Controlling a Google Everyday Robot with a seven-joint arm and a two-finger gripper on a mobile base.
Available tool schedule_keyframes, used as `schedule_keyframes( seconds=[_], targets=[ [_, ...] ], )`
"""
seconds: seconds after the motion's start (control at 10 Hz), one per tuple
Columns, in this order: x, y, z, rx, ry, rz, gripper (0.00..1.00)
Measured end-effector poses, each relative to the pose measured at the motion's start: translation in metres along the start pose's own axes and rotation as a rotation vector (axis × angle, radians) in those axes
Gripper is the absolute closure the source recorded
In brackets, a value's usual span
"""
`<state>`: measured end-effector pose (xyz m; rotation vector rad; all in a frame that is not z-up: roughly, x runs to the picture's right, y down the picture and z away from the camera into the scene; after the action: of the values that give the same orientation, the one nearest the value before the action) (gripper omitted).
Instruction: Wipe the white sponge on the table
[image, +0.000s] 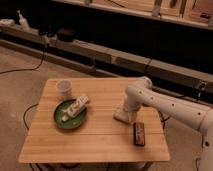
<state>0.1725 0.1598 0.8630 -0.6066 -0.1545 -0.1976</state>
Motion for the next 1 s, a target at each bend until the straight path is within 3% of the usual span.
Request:
schedule_keyframes(
  seconds=[0.3,0.5,0.7,1.0],
  targets=[
    [0.054,-0.001,-0.005,0.025,-0.031,0.163,0.52],
    [0.077,-0.015,-0.011,0.046,-0.051,0.220,0.52],
    [0.085,-0.047,-0.018,0.069,-0.075,0.237,0.52],
    [0.072,-0.090,-0.013,0.056,-0.089,0.214,0.52]
  ],
)
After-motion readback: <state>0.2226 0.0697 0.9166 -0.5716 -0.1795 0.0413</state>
